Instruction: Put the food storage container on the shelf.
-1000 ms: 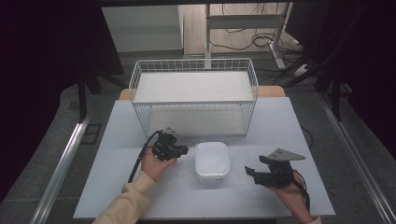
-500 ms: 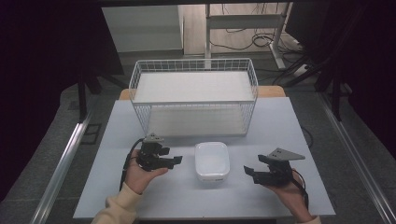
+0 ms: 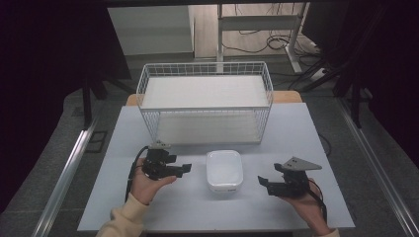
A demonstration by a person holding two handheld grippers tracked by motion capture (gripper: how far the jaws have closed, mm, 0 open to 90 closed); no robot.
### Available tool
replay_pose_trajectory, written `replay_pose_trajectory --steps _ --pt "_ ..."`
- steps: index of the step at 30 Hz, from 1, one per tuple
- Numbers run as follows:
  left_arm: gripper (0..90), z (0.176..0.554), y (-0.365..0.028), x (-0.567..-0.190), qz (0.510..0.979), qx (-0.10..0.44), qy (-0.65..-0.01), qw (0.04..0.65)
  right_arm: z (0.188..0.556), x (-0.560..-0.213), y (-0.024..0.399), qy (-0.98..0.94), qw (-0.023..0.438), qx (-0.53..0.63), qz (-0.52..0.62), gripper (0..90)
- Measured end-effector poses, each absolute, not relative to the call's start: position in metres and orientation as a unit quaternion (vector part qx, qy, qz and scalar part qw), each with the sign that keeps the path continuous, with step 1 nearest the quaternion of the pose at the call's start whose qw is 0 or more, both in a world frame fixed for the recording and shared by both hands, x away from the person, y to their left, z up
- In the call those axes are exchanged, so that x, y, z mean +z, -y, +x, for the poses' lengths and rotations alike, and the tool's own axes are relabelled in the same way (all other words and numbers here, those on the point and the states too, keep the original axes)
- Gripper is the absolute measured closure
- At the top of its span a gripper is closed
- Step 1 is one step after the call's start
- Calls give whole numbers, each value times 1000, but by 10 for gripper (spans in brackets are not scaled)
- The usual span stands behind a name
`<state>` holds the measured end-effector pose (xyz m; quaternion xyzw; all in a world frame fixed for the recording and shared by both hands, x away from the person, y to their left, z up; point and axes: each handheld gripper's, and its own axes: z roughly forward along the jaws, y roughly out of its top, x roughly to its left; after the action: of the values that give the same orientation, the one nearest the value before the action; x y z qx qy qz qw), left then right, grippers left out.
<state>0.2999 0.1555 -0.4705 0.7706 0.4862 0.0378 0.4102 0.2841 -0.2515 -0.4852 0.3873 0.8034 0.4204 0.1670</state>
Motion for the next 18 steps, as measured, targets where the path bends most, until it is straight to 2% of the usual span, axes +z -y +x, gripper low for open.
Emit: replay_pose_trajectory --steps 2,5,9,18 --pt "266 304 -153 -471 766 19 -489 417 286 -483 249 -805 162 419 387 195" --pt "266 306 -152 -468 762 17 -490 422 289 -474 247 -801 138 428 395 195" --pt "266 309 -151 -466 757 7 -493 429 290 -466 243 -802 136 421 401 199" --pt "282 312 -151 -463 751 -4 -492 441 304 -453 225 -796 99 424 420 200"
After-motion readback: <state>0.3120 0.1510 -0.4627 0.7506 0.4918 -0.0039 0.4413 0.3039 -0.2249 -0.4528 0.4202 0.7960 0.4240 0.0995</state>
